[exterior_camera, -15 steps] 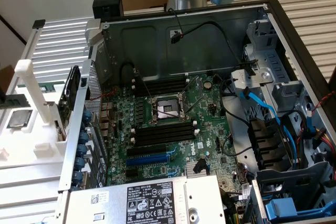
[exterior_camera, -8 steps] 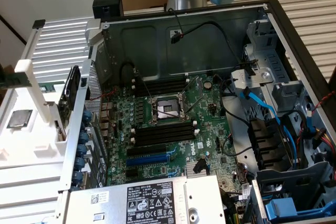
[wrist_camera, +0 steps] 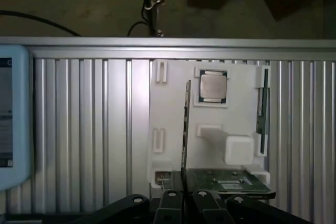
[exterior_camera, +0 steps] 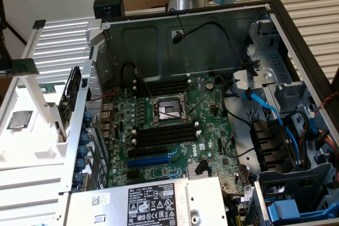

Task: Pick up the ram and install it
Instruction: 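Pick up the ram and move it above insertion slot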

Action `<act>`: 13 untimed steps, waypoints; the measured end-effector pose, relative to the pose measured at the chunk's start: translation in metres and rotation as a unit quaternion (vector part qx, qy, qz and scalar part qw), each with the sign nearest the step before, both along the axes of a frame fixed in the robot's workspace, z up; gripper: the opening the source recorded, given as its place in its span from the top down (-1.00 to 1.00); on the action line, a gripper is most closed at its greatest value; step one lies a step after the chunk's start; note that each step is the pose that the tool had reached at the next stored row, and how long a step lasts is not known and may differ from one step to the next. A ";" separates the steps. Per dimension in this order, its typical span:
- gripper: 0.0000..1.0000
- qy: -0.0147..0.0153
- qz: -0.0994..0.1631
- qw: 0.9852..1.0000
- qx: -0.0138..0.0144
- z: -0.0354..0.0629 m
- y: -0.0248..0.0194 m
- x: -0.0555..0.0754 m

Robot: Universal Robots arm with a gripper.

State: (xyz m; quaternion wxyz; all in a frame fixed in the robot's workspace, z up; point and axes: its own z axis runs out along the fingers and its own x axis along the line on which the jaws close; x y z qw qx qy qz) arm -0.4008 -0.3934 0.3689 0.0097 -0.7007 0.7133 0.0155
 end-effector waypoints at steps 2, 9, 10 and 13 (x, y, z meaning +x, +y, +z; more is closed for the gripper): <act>0.73 0.000 0.000 1.000 0.000 0.0047 0.0000 0.007; 0.73 0.000 0.000 1.000 0.000 0.0201 0.0000 0.033; 0.73 0.000 0.000 1.000 0.000 0.0217 0.0000 0.036; 0.73 0.000 0.000 1.000 0.000 0.0265 0.0000 0.046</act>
